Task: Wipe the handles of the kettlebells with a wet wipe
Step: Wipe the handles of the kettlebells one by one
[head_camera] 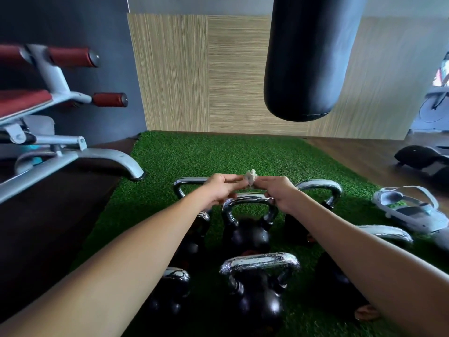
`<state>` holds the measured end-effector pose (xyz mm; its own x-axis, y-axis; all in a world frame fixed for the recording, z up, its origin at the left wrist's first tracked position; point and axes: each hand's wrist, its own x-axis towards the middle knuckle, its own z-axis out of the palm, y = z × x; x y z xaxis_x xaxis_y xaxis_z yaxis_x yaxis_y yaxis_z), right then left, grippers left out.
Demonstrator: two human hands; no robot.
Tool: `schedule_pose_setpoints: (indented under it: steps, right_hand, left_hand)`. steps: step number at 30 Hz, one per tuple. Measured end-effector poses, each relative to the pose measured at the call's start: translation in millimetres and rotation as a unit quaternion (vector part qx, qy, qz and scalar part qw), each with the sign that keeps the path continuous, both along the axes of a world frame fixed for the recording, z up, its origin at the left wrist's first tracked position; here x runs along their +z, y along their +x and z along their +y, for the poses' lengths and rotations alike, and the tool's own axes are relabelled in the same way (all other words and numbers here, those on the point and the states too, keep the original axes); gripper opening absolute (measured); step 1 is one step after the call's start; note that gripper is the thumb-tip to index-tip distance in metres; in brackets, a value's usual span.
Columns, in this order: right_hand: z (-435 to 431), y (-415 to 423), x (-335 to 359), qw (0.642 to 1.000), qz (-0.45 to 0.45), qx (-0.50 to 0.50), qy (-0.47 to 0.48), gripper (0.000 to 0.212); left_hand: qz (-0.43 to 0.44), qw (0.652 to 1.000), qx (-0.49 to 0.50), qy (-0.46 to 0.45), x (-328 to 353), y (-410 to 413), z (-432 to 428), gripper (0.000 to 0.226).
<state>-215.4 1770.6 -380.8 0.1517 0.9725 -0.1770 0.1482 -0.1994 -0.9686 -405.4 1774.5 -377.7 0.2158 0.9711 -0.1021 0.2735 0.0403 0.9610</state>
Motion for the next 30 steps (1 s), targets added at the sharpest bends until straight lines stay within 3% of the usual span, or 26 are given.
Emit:
schedule_pose_setpoints:
  steps: [3,6,8,10,11,13,15,17,20,23,26,30]
  right_hand:
    - [2,-6,-2,0.999,-0.026,-0.003,0.019,0.019]
    - [2,-11,1,0.999,-0.029,0.035,0.024,0.019]
    - [4,-10,1,0.995,-0.058,0.077,0.041,0.022]
    - [14,0,-4,0.977,-0.162,0.108,0.085,0.030]
    - [19,6,-6,0.950,-0.270,0.122,0.102,0.039]
    - [28,13,-11,0.861,-0.474,0.149,0.109,0.052]
    - [37,14,-18,0.800,-0.565,0.171,0.111,0.041]
    - [41,14,-24,0.784,-0.583,0.174,0.124,0.032]
    - [41,18,-28,0.792,-0.569,0.167,0.146,0.032]
    - [37,20,-31,0.781,-0.579,0.175,0.157,0.032]
    - [34,19,-32,0.747,-0.613,0.187,0.174,0.040]
    - [29,21,-36,0.724,-0.639,0.174,0.192,0.036]
  left_hand:
    - [-0.033,0.999,0.019,-0.005,-2,0,-1,0.044]
    - [-0.051,0.998,0.036,0.011,-9,-2,2,0.054]
    - [0.007,0.997,0.070,0.025,-10,-6,2,0.055]
    - [0.114,0.987,0.097,0.055,-10,-10,-1,0.049]
    - [0.152,0.980,0.109,0.070,-12,-12,-1,0.048]
    - [0.192,0.968,0.129,0.101,-19,-16,2,0.045]
    - [0.222,0.954,0.142,0.144,-31,-20,4,0.041]
    - [0.242,0.938,0.150,0.198,-42,-19,6,0.035]
    - [0.318,0.901,0.126,0.266,-49,-9,10,0.034]
    - [0.380,0.872,0.110,0.289,-51,1,10,0.036]
    - [0.414,0.850,0.112,0.306,-57,0,8,0.031]
    - [0.469,0.837,0.079,0.271,-55,2,12,0.031]
